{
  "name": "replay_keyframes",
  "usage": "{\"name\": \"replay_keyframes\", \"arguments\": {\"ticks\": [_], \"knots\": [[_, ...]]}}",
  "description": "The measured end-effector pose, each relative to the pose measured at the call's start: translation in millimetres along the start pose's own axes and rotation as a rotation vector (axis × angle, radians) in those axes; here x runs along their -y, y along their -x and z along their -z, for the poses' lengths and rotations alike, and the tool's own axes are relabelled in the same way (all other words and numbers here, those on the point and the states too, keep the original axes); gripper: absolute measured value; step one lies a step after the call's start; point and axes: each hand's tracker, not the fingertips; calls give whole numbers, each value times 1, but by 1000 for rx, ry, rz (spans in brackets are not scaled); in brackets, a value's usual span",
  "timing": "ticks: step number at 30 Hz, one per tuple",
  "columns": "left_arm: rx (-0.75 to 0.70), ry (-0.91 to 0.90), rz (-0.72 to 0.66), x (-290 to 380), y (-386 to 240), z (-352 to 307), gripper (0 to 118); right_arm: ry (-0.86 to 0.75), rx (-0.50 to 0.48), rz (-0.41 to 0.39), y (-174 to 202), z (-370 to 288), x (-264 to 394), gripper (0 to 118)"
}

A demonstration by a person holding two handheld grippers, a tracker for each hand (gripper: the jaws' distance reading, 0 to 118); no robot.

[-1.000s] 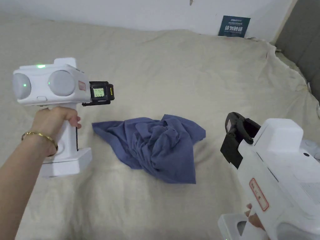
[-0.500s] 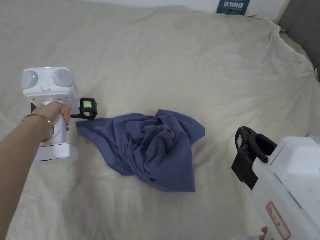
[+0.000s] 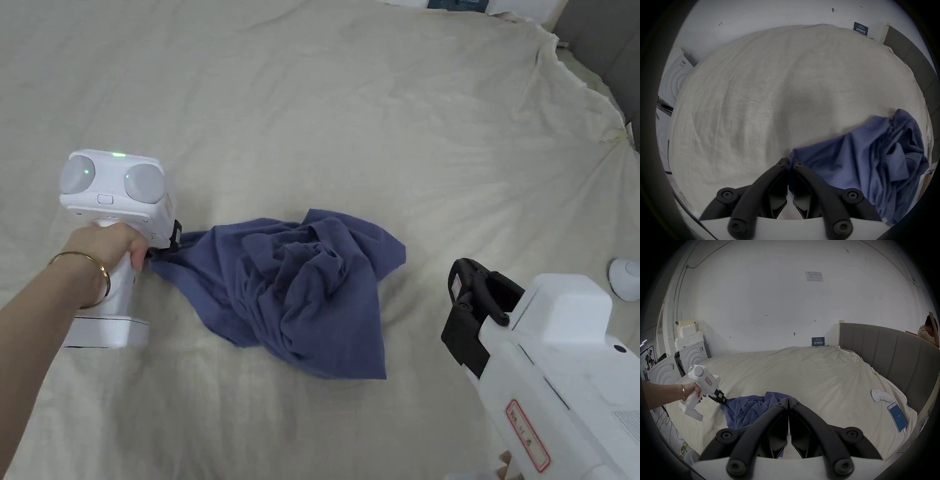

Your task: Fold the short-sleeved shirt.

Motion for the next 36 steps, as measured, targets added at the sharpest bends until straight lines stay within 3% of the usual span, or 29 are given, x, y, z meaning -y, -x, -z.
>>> {"name": "replay_keyframes", "arguments": {"ticks": [3, 6, 10, 14, 15, 18, 19, 20, 21, 22, 27, 31, 32, 36], "knots": [[-17, -136, -86, 7, 5, -29, 1, 3, -10, 8, -1, 1, -8, 0], [55, -262, -135, 17, 12, -66, 1, 2, -28, 32, -4, 8, -21, 0], [137, -359, -214, 30, 20, -107, 1, 34, -35, 2, -8, 31, -49, 0], [139, -405, -207, 45, 21, -128, 1, 135, -10, -61, -11, 79, -80, 1], [138, -410, -209, 49, 22, -132, 1, 178, -8, -77, -12, 93, -85, 11], [130, -404, -228, 60, 21, -136, 1, 302, -11, -69, -18, 139, -98, 79], [133, -402, -235, 63, 23, -136, 1, 361, -21, -53, -21, 155, -97, 88], [134, -402, -240, 66, 24, -135, 1, 430, -23, -43, -24, 170, -95, 88], [133, -401, -241, 68, 24, -134, 1, 479, -7, -10, -26, 182, -91, 104], [128, -399, -241, 70, 24, -133, 1, 519, 2, -2, -27, 193, -87, 106], [105, -376, -236, 76, 28, -123, 1, 694, 81, -32, -31, 241, -56, 106], [98, -354, -237, 77, 31, -111, 1, 772, 77, 27, -33, 262, -33, 96], [93, -349, -236, 77, 32, -108, 1, 770, 75, 40, -34, 265, -28, 90], [88, -327, -244, 75, 36, -97, 1, 805, 71, 63, -31, 275, -14, 42]]}}
